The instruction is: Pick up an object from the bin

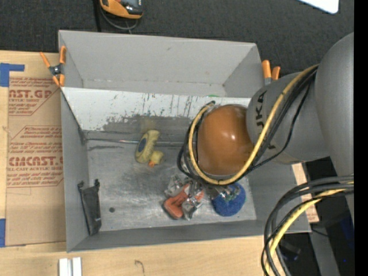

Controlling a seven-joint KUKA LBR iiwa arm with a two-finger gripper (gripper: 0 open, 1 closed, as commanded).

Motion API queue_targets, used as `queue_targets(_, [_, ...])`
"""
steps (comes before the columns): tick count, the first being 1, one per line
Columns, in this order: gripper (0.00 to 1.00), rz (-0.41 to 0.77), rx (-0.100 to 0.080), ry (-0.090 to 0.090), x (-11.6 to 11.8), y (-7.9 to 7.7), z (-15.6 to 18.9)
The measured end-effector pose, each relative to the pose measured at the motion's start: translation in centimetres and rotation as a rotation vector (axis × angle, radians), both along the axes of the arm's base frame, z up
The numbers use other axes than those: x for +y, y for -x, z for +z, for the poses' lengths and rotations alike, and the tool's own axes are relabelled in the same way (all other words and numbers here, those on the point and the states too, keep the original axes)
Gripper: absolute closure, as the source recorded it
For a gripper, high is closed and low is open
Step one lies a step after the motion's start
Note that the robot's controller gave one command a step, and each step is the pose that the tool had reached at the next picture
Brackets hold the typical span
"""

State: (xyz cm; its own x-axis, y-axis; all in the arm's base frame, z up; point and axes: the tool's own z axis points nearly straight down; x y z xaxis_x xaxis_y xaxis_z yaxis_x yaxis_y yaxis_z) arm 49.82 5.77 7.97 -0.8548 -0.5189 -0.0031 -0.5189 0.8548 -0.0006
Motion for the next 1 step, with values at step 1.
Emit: queue_targets(1, [1.0, 0.189, 0.0, -0.001, -2.01, -1.29, 14.16])
